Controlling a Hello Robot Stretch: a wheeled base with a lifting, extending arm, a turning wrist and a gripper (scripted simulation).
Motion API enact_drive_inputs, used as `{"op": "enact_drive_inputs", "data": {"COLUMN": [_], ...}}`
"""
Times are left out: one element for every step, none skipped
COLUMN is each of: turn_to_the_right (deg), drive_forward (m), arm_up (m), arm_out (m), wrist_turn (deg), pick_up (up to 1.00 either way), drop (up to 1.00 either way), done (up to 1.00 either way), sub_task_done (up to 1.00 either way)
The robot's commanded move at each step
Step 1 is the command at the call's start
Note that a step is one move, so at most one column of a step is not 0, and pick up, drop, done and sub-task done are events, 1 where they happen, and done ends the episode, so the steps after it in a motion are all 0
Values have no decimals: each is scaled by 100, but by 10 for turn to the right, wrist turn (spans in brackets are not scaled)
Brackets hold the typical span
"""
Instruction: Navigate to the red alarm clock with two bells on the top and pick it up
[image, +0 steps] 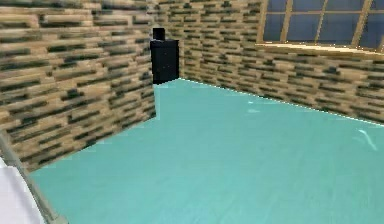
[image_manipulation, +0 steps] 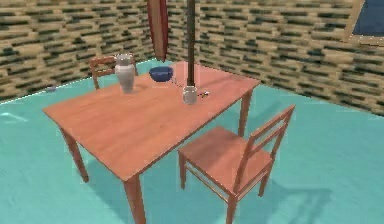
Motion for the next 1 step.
{"op": "enact_drive_inputs", "data": {"turn_to_the_right": [-60], "drive_forward": [0], "arm_up": [0], "arm_out": [0], "wrist_turn": [0], "pick_up": [0], "drop": [0], "done": [0], "sub_task_done": [0]}}
